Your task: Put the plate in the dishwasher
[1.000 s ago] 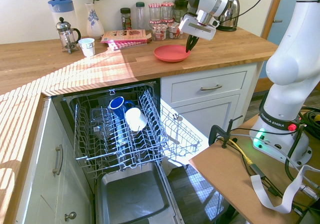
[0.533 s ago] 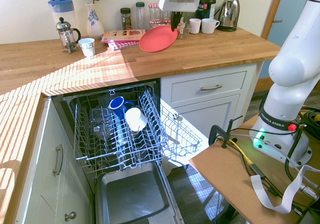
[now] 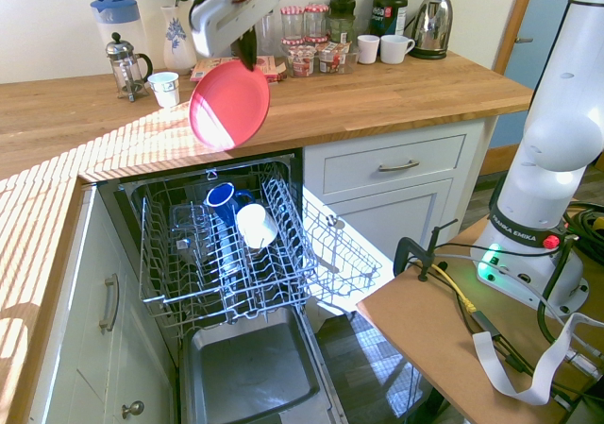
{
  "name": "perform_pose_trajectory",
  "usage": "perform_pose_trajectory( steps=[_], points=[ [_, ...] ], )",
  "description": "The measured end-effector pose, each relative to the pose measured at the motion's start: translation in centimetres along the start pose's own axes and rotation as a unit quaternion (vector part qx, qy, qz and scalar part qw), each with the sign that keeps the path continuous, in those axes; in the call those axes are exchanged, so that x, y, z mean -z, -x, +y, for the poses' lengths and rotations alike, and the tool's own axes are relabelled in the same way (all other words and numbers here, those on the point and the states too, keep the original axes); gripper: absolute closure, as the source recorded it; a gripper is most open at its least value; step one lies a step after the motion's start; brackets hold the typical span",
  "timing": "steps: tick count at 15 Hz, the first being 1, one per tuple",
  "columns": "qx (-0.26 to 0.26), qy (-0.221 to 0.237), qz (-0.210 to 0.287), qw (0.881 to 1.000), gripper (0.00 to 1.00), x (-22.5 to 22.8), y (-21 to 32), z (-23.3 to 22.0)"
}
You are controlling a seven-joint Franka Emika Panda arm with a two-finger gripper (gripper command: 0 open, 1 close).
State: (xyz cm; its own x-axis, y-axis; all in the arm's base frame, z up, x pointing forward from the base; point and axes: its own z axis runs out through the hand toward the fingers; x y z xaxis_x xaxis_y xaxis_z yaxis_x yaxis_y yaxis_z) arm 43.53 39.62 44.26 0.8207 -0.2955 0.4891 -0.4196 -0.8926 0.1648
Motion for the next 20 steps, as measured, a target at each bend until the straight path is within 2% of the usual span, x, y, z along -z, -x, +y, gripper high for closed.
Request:
perform_pose_trajectory(
  steps=[2, 5, 8, 10, 11, 13, 16, 18, 19, 20],
  points=[
    [0.065, 0.023, 0.049, 0.996, 1.0, -5.1, 5.7, -3.9],
    [0.156, 0.046, 0.117, 0.98, 1.0, -12.2, 14.1, -7.6],
    [0.221, 0.054, 0.203, 0.952, 1.0, -11.9, 20.7, -11.5],
    [0.243, 0.069, 0.254, 0.934, 1.0, -12.2, 23.2, -13.5],
    [0.243, 0.082, 0.258, 0.931, 1.0, -13.1, 23.2, -14.3],
    [0.239, 0.101, 0.238, 0.936, 1.0, -13.6, 22.6, -15.2],
    [0.233, 0.134, 0.161, 0.95, 1.0, -12.2, 23.3, -15.4],
    [0.233, 0.161, 0.1, 0.954, 1.0, -11.7, 25.1, -14.8],
    [0.234, 0.172, 0.082, 0.954, 0.0, -11.9, 25.5, -14.5],
    [0.234, 0.181, 0.068, 0.953, 0.0, -12.3, 25.6, -14.3]
  ],
)
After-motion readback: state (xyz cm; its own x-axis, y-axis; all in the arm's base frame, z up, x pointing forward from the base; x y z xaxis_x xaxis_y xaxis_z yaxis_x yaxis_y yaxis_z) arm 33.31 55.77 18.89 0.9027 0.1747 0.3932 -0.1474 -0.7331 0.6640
